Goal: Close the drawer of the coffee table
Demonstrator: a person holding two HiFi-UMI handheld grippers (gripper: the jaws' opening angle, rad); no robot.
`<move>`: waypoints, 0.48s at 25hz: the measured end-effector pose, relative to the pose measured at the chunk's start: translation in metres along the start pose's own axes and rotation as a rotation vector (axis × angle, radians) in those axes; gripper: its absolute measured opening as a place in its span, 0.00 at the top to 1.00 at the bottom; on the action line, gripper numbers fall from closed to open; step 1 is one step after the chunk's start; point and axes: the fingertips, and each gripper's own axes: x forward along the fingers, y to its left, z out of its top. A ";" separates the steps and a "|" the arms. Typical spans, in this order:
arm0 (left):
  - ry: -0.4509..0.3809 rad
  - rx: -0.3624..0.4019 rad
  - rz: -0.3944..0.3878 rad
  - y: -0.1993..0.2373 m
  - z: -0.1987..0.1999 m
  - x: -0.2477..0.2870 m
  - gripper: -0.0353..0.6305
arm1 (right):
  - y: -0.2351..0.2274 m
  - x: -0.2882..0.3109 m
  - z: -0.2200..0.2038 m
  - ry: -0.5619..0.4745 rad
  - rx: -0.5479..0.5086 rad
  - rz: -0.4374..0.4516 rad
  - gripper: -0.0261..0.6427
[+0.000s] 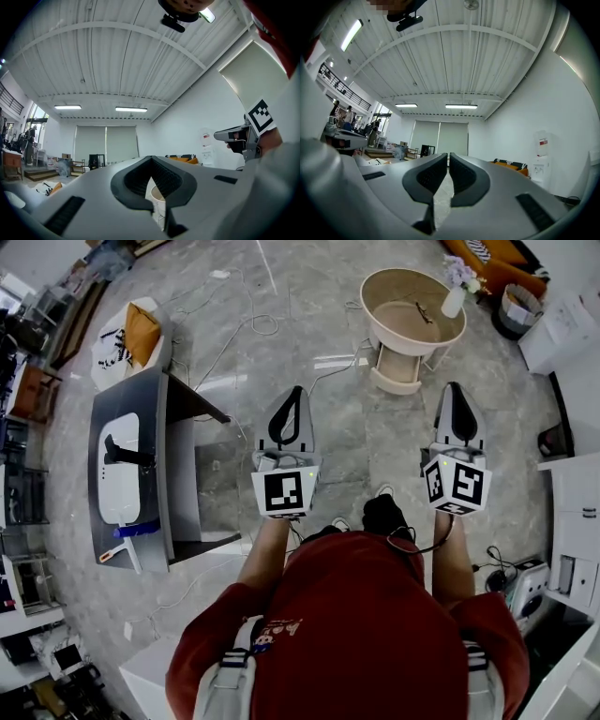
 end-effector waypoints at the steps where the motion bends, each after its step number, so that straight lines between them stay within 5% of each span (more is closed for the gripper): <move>1: 0.004 -0.001 -0.002 0.002 -0.002 0.005 0.93 | -0.001 0.004 -0.002 0.003 -0.001 -0.004 0.92; 12: 0.032 0.000 -0.011 0.019 -0.030 0.091 0.93 | -0.014 0.091 -0.039 0.022 0.019 -0.012 0.92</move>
